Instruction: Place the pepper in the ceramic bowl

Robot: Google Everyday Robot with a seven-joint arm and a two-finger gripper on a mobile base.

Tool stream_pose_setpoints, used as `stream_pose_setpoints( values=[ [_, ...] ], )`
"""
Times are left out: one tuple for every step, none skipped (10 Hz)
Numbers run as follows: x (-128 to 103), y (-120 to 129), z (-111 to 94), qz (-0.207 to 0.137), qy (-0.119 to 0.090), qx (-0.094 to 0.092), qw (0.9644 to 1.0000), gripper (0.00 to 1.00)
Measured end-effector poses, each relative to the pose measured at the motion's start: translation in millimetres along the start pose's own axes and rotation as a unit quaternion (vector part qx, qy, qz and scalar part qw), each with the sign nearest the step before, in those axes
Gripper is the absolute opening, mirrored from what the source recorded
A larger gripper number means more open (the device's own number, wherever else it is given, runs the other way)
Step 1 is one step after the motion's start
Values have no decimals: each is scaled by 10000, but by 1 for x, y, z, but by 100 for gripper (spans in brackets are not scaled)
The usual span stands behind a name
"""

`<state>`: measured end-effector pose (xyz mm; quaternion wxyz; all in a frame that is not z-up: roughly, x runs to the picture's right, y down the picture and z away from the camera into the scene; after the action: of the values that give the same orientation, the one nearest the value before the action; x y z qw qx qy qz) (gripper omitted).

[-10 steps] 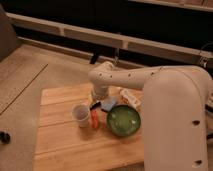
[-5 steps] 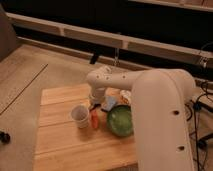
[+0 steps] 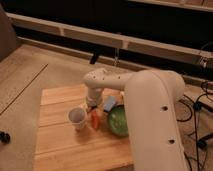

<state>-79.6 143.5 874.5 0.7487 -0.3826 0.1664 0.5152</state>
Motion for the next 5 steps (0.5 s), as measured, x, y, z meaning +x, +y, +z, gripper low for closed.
stream_pose_setpoints(
  values=[
    [2, 2, 2, -24, 65, -20, 10000, 65],
    [3, 4, 5, -47, 165, -53, 9998, 65],
    [4, 5, 8, -76, 265, -74, 9996, 65],
    [5, 6, 10, -101, 325, -85, 9994, 65],
    [5, 6, 12, -131, 397, -98, 9991, 65]
  ],
)
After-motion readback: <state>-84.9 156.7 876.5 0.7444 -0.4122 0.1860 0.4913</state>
